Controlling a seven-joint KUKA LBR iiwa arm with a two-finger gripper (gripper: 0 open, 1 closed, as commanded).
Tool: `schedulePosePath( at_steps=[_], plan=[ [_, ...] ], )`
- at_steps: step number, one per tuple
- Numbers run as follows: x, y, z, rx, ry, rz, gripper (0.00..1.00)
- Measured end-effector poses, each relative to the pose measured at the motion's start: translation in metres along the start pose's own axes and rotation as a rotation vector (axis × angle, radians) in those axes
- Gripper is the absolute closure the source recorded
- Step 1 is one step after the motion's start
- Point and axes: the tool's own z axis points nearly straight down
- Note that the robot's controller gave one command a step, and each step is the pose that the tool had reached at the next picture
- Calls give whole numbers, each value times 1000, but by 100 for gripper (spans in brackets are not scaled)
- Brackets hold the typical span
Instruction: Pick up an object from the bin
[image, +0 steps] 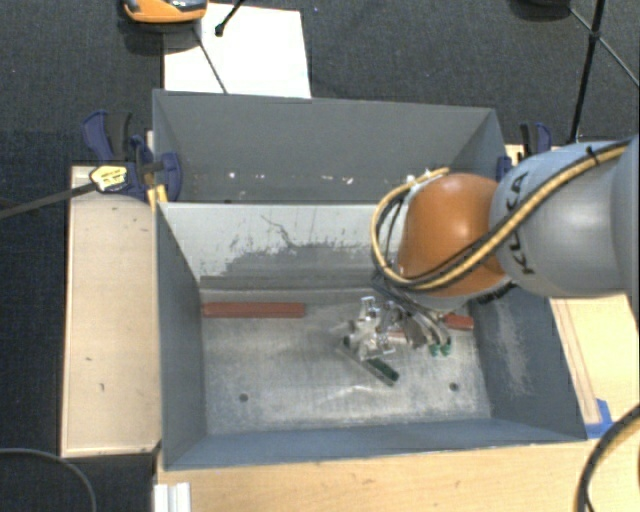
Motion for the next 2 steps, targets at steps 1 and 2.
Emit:
schedulePosePath(
  at_steps=[1,2],
  plan=[
    [0,0,0,-1,0,4,0],
    [0,0,0,-1,0,6,0]
  ],
)
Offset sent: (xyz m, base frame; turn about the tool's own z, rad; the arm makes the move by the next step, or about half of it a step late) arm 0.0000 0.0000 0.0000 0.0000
